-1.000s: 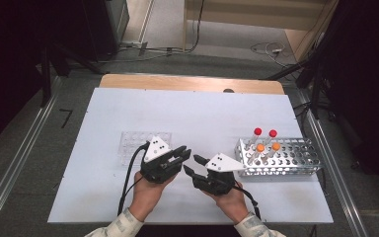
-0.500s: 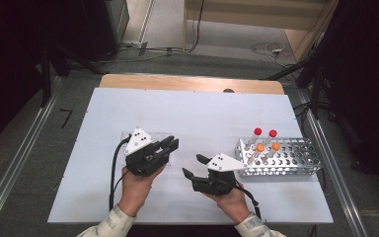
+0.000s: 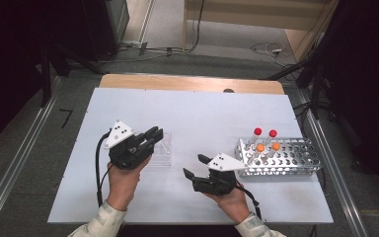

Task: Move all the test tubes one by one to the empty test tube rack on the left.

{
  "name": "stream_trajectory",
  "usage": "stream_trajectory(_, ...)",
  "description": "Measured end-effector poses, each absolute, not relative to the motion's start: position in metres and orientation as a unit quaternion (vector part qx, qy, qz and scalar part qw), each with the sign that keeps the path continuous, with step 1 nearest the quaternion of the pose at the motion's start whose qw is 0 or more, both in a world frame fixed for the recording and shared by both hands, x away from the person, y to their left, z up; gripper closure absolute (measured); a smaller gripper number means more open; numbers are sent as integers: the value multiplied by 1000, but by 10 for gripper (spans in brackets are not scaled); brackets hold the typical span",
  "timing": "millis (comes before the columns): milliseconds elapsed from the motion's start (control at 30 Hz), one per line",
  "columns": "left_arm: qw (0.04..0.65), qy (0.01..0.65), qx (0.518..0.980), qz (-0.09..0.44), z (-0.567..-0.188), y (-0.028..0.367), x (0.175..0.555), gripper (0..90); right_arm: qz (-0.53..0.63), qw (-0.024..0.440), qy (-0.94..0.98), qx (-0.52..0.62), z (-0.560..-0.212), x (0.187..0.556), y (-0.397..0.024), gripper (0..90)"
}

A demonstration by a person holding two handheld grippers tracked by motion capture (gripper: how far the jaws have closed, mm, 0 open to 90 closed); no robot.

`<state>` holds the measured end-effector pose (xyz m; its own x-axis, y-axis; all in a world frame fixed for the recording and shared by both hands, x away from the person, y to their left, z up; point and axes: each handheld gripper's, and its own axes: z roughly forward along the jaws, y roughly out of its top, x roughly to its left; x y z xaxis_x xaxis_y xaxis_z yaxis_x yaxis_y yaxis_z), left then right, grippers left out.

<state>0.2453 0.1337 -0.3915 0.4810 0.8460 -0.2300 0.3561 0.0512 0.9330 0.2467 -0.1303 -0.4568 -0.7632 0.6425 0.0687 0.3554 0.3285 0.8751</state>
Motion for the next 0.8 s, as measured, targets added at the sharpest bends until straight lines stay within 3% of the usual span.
stream_trajectory(800,501,457,686,264,-413,119,253,770,490,150,799,314,-456,246,-133,304)
